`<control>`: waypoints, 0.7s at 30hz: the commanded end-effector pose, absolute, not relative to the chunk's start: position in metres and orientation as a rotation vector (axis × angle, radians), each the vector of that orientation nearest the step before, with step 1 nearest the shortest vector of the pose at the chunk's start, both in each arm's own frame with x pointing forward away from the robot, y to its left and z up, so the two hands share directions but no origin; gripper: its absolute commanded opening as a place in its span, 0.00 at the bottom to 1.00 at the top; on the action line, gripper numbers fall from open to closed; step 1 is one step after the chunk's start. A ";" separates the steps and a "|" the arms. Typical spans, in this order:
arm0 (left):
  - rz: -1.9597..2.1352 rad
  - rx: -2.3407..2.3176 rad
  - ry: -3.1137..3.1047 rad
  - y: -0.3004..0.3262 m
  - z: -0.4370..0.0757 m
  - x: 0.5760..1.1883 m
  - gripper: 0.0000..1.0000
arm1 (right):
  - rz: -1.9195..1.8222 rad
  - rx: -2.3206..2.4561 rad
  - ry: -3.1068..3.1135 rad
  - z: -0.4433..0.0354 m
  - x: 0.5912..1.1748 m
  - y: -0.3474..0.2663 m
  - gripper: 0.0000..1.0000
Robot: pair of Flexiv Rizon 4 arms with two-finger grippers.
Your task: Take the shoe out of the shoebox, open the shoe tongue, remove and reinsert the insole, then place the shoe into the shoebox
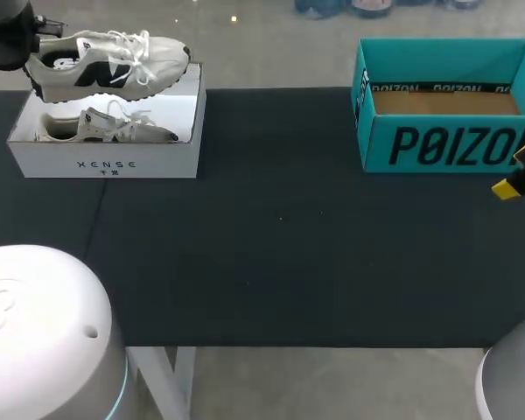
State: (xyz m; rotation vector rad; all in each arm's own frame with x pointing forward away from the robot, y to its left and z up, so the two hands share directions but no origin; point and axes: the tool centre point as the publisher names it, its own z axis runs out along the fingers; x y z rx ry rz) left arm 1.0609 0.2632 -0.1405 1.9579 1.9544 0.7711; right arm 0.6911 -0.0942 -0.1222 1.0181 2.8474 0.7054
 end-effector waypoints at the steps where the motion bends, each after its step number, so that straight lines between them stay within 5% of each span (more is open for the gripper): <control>1: 0.712 1.967 1.928 0.288 -0.139 1.092 0.00 | 0.701 1.021 2.853 -0.122 0.694 -0.093 1.00; 21: 0.743 2.178 1.759 0.316 -0.152 1.169 0.00 | 0.701 1.021 2.853 -0.122 0.694 -0.093 1.00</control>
